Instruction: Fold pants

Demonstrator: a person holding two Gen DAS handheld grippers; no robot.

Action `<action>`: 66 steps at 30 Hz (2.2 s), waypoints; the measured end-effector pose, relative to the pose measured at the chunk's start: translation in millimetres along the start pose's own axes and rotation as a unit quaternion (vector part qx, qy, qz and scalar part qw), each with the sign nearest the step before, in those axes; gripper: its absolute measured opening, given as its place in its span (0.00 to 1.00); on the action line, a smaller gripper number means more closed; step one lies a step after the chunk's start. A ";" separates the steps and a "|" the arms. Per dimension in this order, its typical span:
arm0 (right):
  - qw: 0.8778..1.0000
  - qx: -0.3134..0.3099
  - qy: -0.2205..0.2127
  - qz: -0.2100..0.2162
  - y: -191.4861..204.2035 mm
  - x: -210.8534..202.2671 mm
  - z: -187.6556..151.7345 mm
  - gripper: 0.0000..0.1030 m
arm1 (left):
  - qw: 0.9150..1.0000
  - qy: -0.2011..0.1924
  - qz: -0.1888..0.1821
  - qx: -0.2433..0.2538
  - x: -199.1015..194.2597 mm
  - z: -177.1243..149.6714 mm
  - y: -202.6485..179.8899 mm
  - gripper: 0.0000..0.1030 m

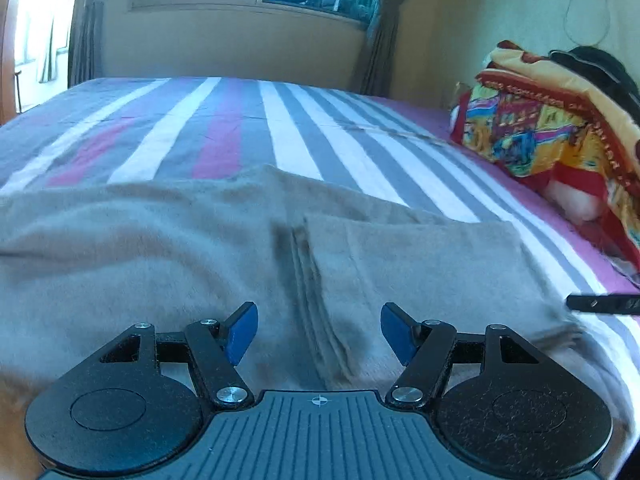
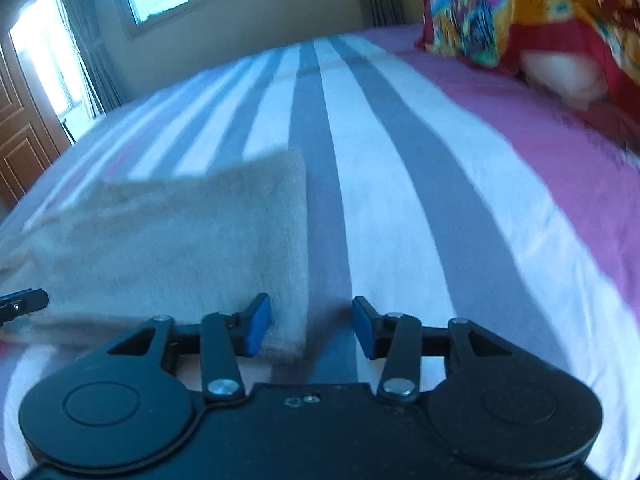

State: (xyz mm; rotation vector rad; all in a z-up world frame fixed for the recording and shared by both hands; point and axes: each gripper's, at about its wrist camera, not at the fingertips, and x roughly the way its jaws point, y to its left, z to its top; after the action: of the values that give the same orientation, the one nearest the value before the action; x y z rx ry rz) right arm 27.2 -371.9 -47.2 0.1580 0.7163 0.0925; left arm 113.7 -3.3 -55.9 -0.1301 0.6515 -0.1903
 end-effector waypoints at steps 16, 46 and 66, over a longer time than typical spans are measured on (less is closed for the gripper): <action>0.999 -0.023 -0.031 -0.001 18.1 53.8 74.5 0.42 | 0.999 0.029 0.024 -0.036 70.2 62.9 10.9 0.66; 0.999 -0.022 0.017 -0.023 20.4 5.9 -15.2 0.57 | 0.999 0.018 0.022 -0.018 -18.7 -18.2 6.3 0.69; 0.999 0.039 -0.015 -0.016 18.0 -16.9 -20.8 0.65 | 0.922 -0.090 -0.041 -0.374 -83.2 -85.1 244.1 0.69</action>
State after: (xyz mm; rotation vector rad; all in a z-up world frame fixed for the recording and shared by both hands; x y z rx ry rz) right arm 0.2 -354.2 -48.6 0.2211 0.6917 0.0314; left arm 29.6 247.4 -117.8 -0.9046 0.5070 0.0005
